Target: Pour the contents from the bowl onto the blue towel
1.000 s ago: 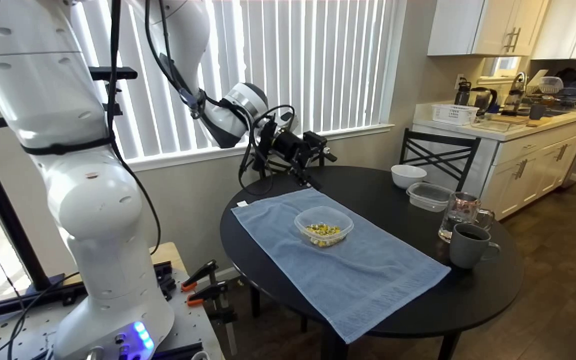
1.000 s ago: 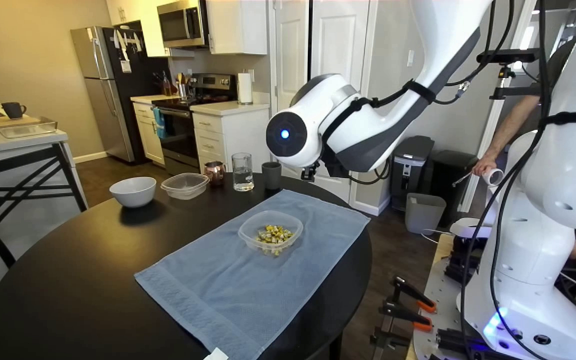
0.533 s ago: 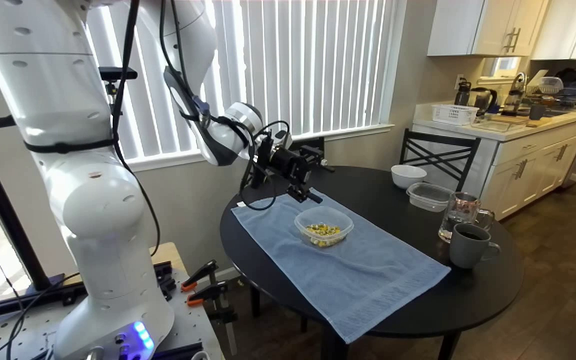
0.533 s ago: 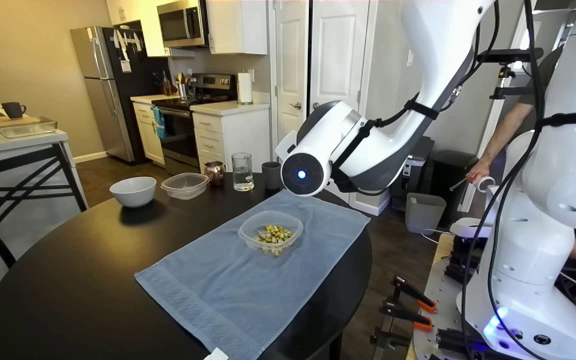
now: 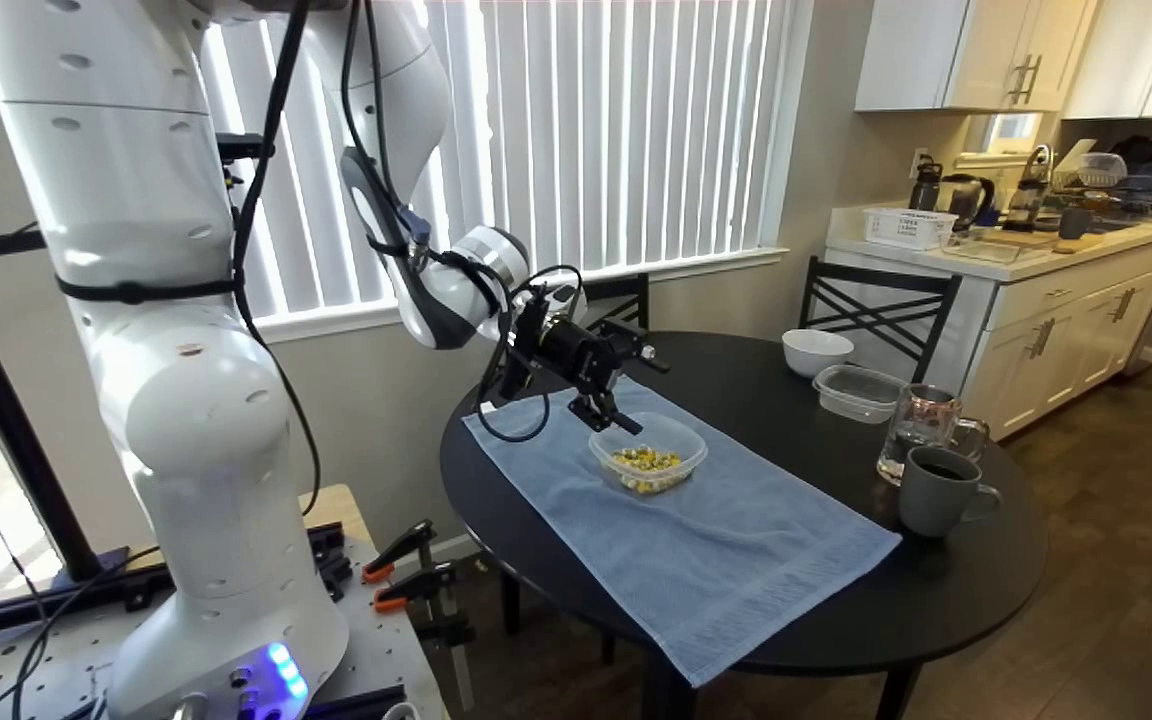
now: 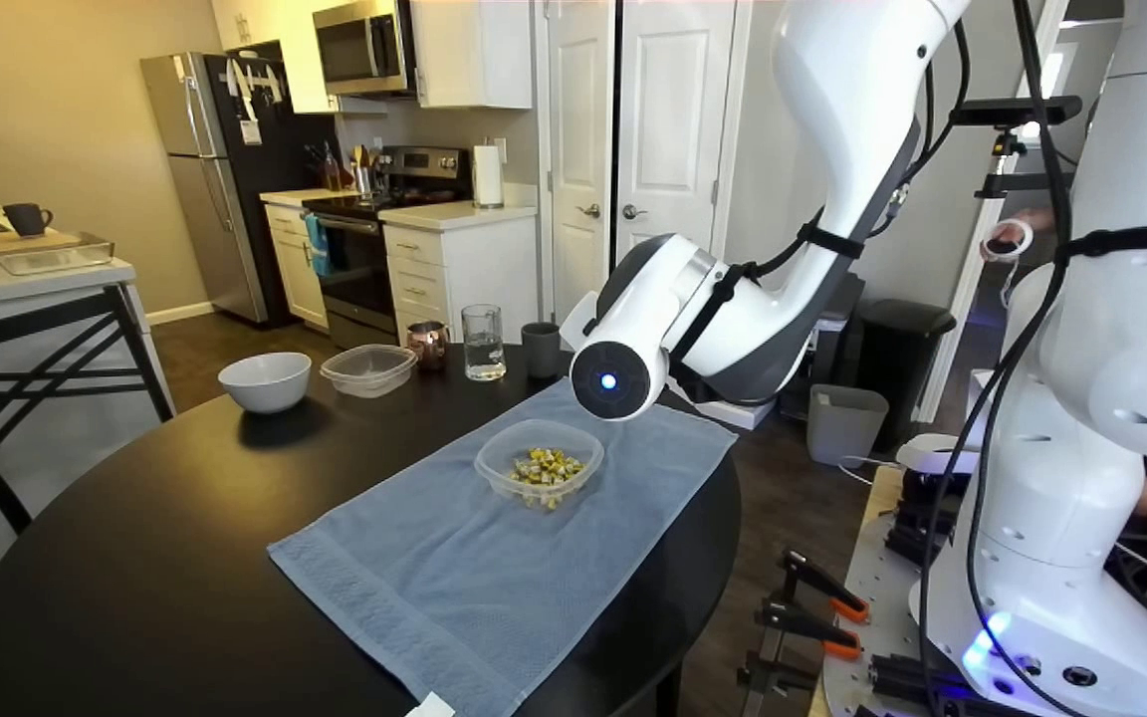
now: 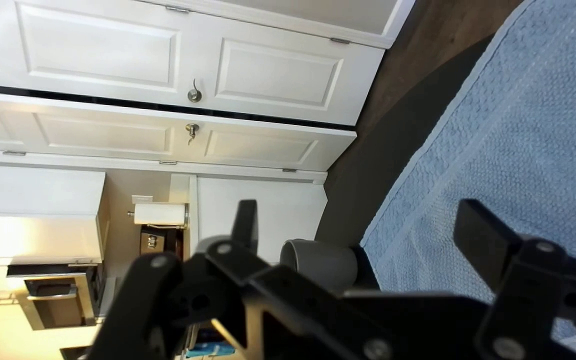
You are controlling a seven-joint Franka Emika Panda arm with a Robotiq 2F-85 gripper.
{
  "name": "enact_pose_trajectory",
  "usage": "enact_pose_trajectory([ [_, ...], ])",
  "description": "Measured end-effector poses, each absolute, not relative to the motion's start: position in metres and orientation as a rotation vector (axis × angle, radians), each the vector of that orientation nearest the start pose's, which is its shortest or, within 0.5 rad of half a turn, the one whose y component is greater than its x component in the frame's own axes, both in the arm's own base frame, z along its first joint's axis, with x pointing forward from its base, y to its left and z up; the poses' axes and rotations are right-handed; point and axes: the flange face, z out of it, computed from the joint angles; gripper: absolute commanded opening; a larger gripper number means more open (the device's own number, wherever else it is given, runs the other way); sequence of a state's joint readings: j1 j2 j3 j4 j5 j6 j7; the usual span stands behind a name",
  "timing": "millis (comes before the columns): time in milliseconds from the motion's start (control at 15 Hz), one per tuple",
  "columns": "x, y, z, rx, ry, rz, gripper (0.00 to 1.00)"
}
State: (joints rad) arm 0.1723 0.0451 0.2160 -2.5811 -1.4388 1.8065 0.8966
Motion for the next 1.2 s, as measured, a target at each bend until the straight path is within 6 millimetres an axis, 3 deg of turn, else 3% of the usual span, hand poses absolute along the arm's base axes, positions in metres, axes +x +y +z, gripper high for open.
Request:
enact_pose_trajectory([
  [333,0.407,0.076,0.250,1.778,0.461,0.189,1.00],
  [533,0.425,0.081,0.238,1.695,0.378,0.247,1.00],
  [933,0.480,0.135,0.172,1.614,0.289,0.363,1.00],
  [1067,0.501,0.158,0.165,1.652,0.244,0.412,1.00],
  [1200,0.520,0.175,0.175,1.694,0.184,0.457,1.00],
])
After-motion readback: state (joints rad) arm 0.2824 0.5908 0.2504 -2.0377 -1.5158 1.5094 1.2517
